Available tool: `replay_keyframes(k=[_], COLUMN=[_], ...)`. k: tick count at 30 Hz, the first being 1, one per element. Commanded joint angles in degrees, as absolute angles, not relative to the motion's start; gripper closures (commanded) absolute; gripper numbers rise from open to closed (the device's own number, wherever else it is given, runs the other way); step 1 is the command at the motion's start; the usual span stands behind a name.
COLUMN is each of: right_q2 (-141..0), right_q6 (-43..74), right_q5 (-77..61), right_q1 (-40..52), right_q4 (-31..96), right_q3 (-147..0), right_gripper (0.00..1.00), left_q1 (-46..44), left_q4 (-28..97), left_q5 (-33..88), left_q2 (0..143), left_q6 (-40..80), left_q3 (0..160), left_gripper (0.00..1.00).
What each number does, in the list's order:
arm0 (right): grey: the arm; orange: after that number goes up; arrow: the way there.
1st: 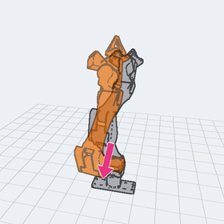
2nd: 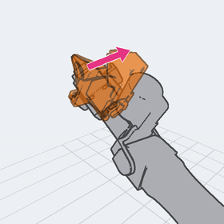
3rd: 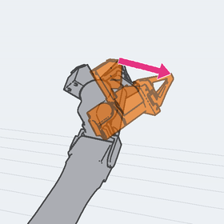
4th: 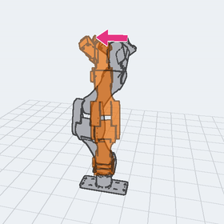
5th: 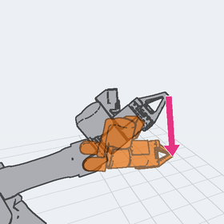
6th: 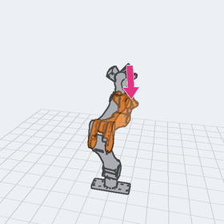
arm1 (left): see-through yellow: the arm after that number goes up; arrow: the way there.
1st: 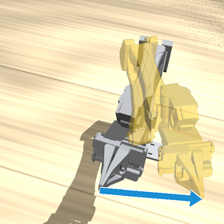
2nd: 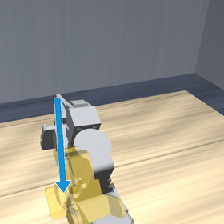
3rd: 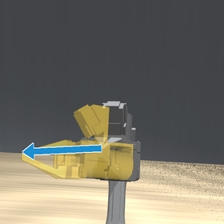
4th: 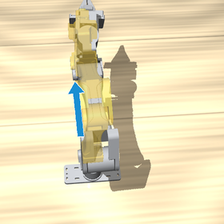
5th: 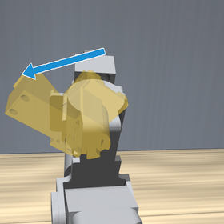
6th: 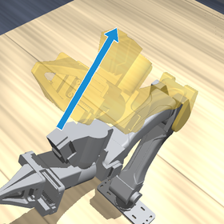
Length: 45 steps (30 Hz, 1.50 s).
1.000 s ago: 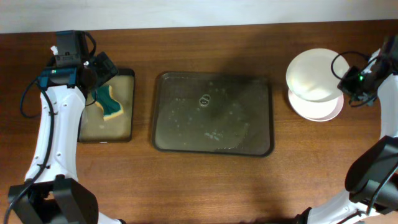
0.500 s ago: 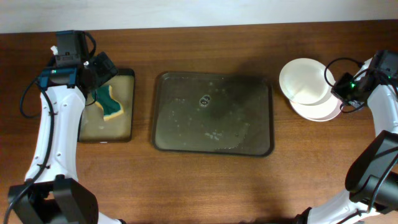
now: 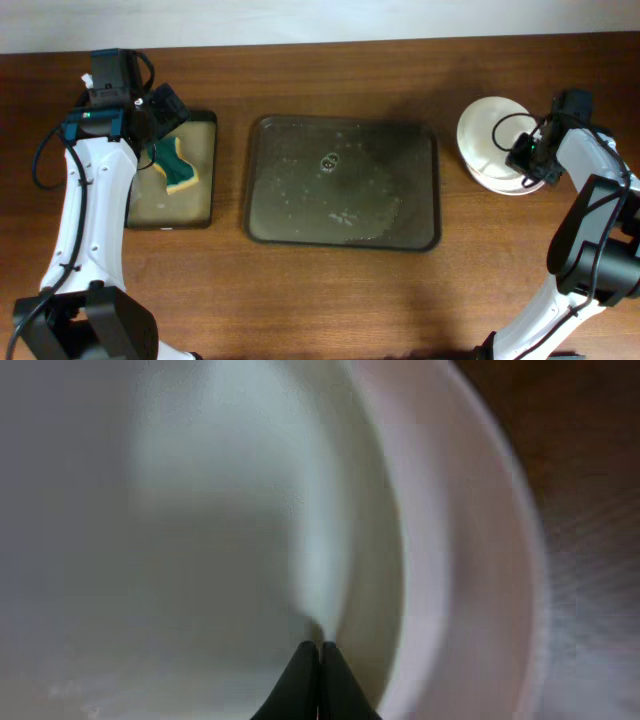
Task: Clean dirty plates on tray and stack at the side
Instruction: 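Lift the cream plate with the right gripper and stack it on the plates, then open the right gripper and withdraw it from the plate stack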
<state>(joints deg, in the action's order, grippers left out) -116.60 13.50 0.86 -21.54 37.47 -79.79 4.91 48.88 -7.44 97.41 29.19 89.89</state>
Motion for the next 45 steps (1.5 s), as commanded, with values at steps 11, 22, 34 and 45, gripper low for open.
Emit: replay_keyframes(k=[11,22,34,45], right_q2=[-104.7,-83.6,-75.3,-74.7], right_q6=[19.0,10.7,11.1,9.2], right_q5=[8.6,-4.7,-6.6,-6.7], right_q1=[-21.4,-15.9,7.1,7.0], right_q4=[44.3,62.8,70.1,72.6], right_q3=[-79.7,-77.0,-65.1,-65.0], right_gripper=[0.96,0.96,0.02,0.02], left_q1=[5.0,5.1,5.0,5.0], left_q4=[49.0,49.0,49.0,49.0], left_q5=[-7.3,-7.3,-7.3,-7.3], left_q2=[97.8,97.8,97.8,97.8], left_q6=[29.1,29.1,29.1,29.1], left_q3=[90.0,90.0,90.0,90.0], left_gripper=[0.01,0.01,0.00,0.01])
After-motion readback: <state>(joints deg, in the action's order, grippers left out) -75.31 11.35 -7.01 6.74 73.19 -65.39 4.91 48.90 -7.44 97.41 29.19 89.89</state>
